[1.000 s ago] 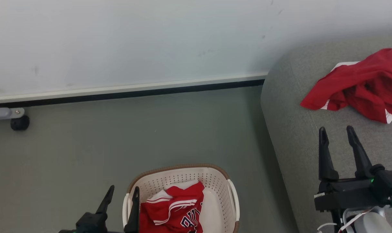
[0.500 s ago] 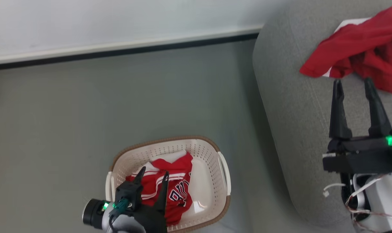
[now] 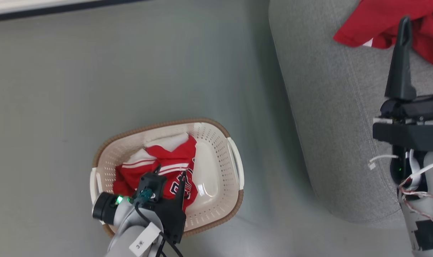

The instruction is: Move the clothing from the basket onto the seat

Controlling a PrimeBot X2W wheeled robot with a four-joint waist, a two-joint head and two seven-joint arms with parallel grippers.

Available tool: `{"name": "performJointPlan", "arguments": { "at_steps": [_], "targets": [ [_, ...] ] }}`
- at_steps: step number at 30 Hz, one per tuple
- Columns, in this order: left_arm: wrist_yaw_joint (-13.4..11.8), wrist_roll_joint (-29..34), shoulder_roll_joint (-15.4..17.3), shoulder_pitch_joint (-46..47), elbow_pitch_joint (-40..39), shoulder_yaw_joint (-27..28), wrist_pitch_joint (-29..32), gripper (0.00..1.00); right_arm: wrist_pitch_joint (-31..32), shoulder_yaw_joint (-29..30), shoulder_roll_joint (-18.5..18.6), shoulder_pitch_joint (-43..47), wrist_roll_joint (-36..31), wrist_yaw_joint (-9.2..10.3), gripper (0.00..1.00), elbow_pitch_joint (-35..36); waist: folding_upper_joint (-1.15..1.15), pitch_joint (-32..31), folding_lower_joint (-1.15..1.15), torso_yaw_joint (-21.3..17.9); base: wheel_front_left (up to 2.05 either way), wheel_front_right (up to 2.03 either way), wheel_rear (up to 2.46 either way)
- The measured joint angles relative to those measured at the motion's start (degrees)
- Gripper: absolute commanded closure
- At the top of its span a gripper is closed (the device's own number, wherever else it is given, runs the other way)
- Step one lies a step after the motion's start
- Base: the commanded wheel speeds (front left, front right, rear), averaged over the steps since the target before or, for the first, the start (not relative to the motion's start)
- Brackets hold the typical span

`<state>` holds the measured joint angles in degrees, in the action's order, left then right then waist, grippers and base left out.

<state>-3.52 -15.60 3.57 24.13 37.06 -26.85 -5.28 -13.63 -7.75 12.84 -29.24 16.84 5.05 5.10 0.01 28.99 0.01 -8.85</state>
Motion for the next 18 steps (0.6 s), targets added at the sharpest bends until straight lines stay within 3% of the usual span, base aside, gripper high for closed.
{"name": "performJointPlan", "arguments": {
  "at_steps": [18],
  "targets": [
    [0.3,4.8,-0.3,12.9,7.0,-3.5,1.2,0.0,0.9,2.5,1.0,-10.5,0.0,0.0,0.0,3.8,0.0,13.0,0.0,-2.4,0.0,0.0,0.0]
  ]
}}
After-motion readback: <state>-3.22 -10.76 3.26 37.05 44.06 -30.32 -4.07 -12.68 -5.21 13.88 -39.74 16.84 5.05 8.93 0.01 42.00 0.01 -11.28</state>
